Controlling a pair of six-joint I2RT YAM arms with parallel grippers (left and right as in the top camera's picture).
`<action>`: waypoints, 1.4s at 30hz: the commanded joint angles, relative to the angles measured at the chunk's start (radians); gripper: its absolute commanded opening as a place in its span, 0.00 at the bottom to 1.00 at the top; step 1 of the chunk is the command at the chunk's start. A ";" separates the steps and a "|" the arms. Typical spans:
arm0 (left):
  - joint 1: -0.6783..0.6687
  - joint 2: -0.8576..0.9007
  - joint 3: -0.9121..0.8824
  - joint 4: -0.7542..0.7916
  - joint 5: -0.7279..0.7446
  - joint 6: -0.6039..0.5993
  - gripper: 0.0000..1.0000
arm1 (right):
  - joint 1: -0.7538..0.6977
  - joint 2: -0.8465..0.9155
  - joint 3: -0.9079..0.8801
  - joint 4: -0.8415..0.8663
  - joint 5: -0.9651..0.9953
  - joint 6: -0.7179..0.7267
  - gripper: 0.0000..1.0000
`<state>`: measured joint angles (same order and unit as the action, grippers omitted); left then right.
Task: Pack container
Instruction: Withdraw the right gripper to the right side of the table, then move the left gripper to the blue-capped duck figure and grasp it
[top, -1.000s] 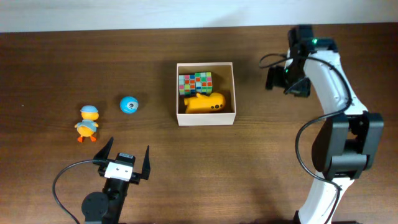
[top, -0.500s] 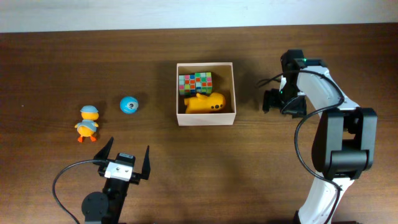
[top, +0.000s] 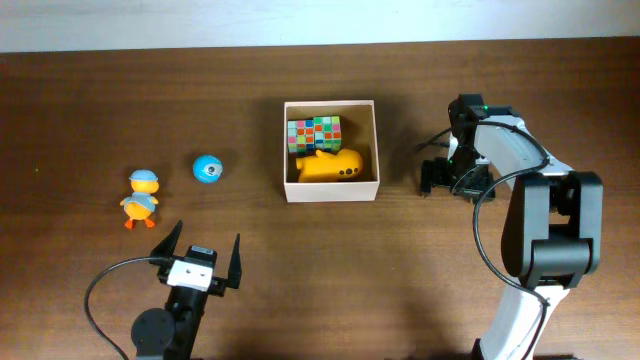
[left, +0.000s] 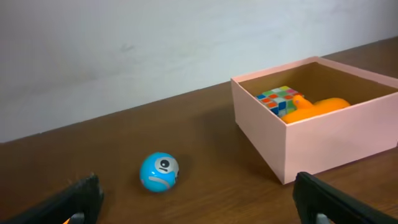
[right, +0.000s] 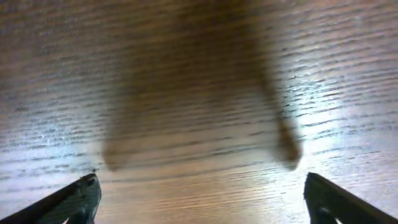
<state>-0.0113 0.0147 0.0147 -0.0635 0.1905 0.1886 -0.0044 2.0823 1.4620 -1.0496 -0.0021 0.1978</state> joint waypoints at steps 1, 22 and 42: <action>0.006 -0.010 -0.005 0.002 -0.003 -0.092 0.99 | -0.004 -0.011 -0.005 0.003 0.026 -0.006 0.99; 0.006 -0.006 0.261 -0.266 0.005 -0.171 0.99 | -0.004 -0.011 -0.005 0.004 0.026 -0.006 0.99; 0.006 0.925 1.072 -0.835 0.027 -0.174 0.99 | -0.004 -0.011 -0.005 0.004 0.026 -0.006 0.99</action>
<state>-0.0113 0.8108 0.9661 -0.8154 0.2012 0.0246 -0.0044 2.0823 1.4597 -1.0454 0.0078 0.1978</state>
